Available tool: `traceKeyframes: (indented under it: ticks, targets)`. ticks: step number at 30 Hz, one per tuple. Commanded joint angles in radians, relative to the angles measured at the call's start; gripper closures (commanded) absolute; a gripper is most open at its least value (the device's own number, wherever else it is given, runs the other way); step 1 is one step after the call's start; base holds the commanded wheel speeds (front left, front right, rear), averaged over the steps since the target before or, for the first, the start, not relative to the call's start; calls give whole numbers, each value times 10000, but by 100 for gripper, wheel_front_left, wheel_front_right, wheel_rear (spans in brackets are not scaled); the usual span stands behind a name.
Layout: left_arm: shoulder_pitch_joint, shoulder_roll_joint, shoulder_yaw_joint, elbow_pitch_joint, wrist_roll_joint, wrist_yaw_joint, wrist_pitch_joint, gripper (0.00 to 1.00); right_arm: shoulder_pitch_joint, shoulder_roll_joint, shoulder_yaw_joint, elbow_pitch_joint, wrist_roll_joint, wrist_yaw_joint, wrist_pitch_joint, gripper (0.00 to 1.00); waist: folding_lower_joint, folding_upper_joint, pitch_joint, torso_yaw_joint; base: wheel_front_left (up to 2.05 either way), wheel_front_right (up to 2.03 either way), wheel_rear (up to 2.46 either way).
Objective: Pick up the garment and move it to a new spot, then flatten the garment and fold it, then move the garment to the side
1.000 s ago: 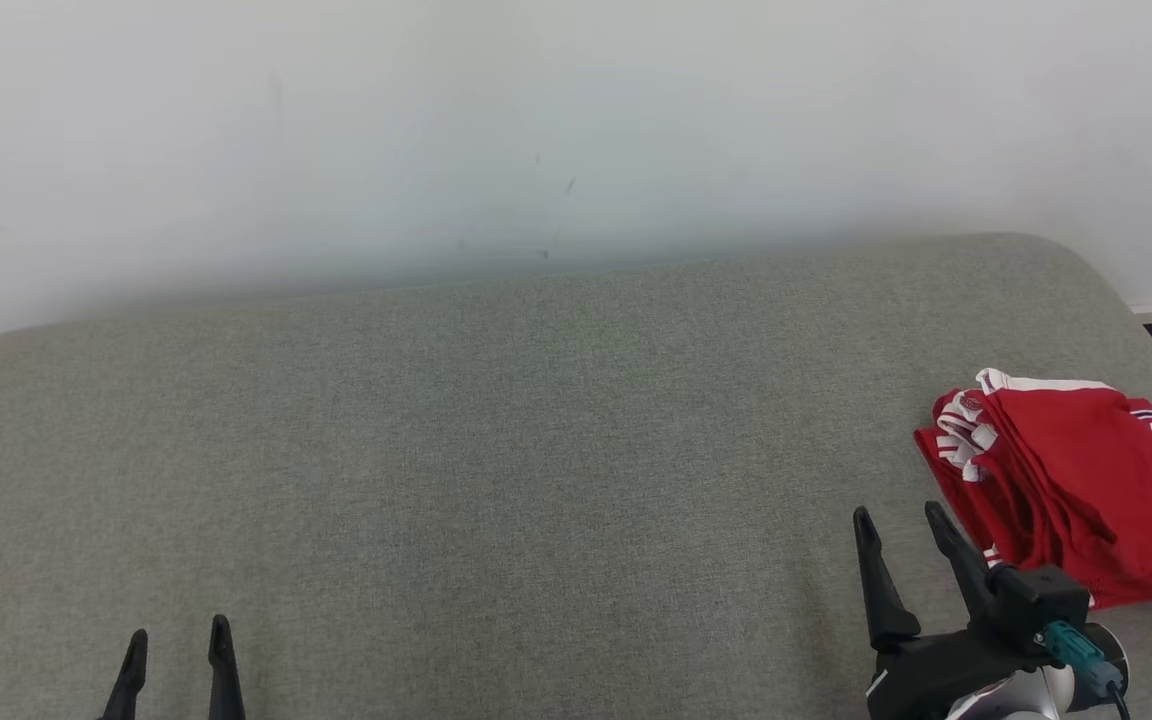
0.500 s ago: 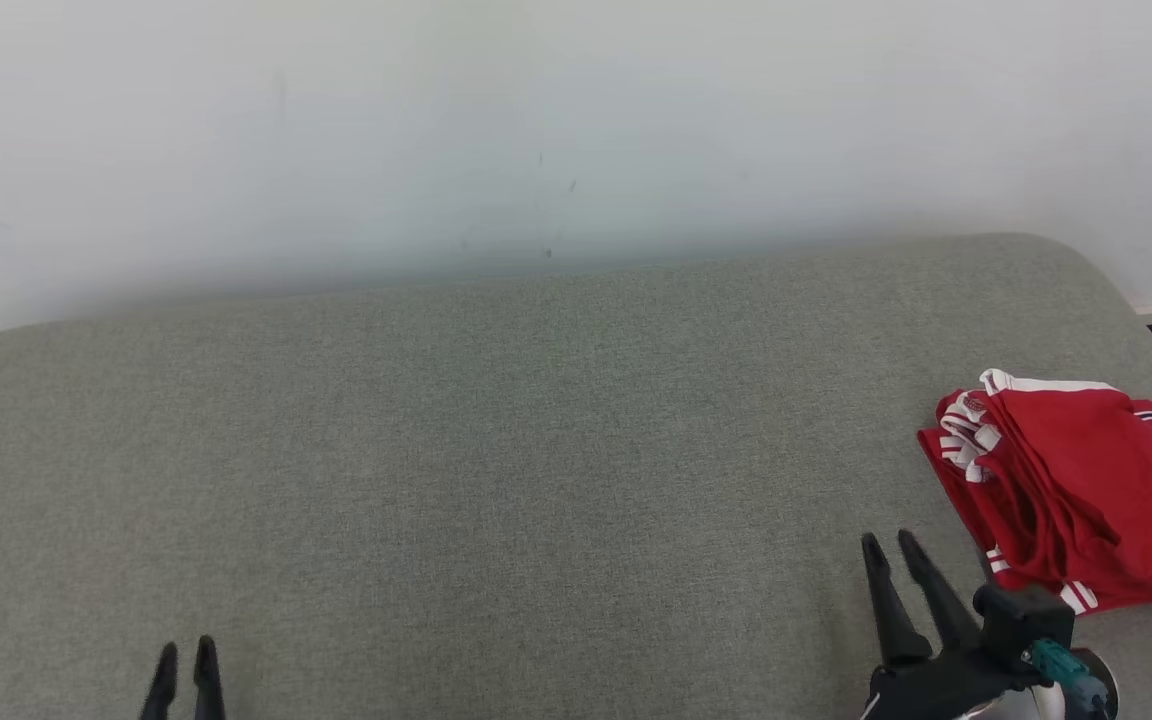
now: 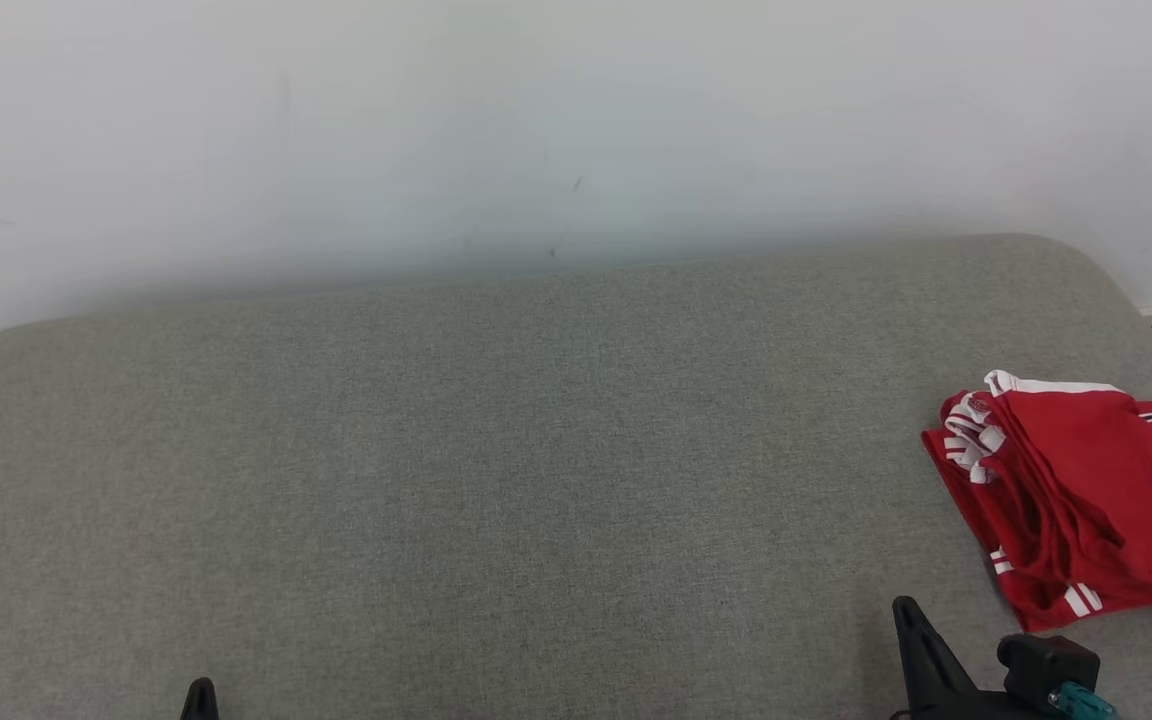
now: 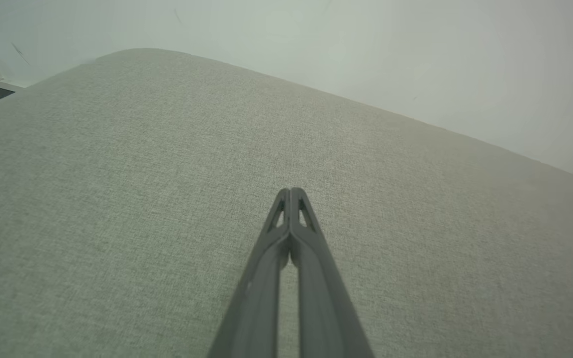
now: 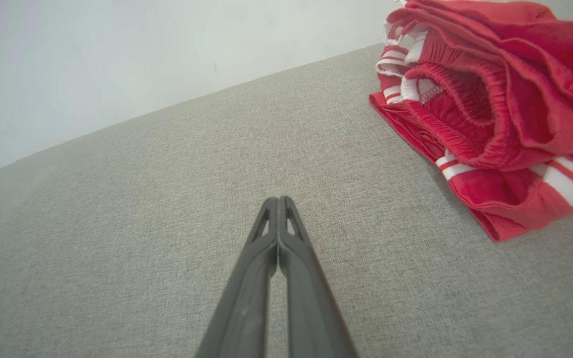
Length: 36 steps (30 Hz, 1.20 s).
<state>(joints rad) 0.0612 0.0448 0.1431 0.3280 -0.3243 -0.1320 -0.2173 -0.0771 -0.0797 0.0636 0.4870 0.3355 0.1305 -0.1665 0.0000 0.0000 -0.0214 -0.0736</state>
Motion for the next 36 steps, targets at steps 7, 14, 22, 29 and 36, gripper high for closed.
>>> traceKeyframes:
  ticks: [7, 14, 22, 29, 36]
  targets:
    - [-354, 59, -27, -268, -1510, 3, 346, 100, -206, 36, -233, -456, 1491, 0, 287, 100, 0, 0, 16, 46, 0, 0, 0]
    - [-471, 61, -54, -325, -2500, 4, 602, 100, -220, 59, -367, -634, 2475, 1, 507, 100, 0, 0, 28, 84, 0, 0, 0]
    - [-634, 64, -84, -396, -3727, 5, 919, 100, -241, 87, -533, -859, 3692, 1, 776, 100, 0, 0, 45, 134, 0, 0, 0]
    - [-763, 66, -107, -450, -4726, 7, 1180, 100, -260, 110, -671, -1032, 4676, 1, 994, 100, 0, 0, 59, 178, 0, 0, 0]
    - [-868, 67, -127, -494, -5633, 8, 1421, 100, -279, 132, -797, -1193, 5580, 1, 1204, 100, 0, 0, 74, 222, 0, 0, 0]
